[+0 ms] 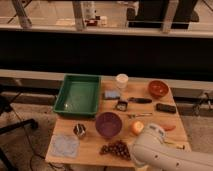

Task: Place grapes in red bowl

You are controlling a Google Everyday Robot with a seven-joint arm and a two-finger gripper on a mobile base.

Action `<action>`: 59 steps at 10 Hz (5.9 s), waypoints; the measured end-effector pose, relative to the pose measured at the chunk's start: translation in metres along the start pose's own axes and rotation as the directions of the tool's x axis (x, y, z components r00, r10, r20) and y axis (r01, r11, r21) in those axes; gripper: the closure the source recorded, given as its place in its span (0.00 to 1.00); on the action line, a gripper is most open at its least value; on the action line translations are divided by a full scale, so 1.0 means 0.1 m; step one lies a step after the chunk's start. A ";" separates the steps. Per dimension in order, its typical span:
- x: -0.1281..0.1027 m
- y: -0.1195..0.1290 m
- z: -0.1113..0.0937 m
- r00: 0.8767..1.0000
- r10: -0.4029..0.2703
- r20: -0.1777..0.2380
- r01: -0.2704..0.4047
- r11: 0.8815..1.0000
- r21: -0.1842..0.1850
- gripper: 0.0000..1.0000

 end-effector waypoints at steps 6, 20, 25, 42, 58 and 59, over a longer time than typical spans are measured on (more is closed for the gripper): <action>-0.04 -0.23 0.04 1.000 -0.019 -0.010 0.019 0.999 0.048 0.20; -0.28 -0.58 0.61 0.990 0.125 0.065 -0.124 0.992 -0.022 0.23; -0.30 -0.50 0.72 0.989 0.125 0.075 -0.123 0.992 -0.035 0.74; -0.02 -0.67 -1.61 0.975 -0.016 0.219 -0.042 0.965 0.258 0.98; 0.31 -1.70 -0.73 0.992 -0.042 0.120 0.011 0.969 0.248 0.98; 0.37 -1.78 -0.70 0.993 -0.034 0.113 0.006 0.970 0.242 0.98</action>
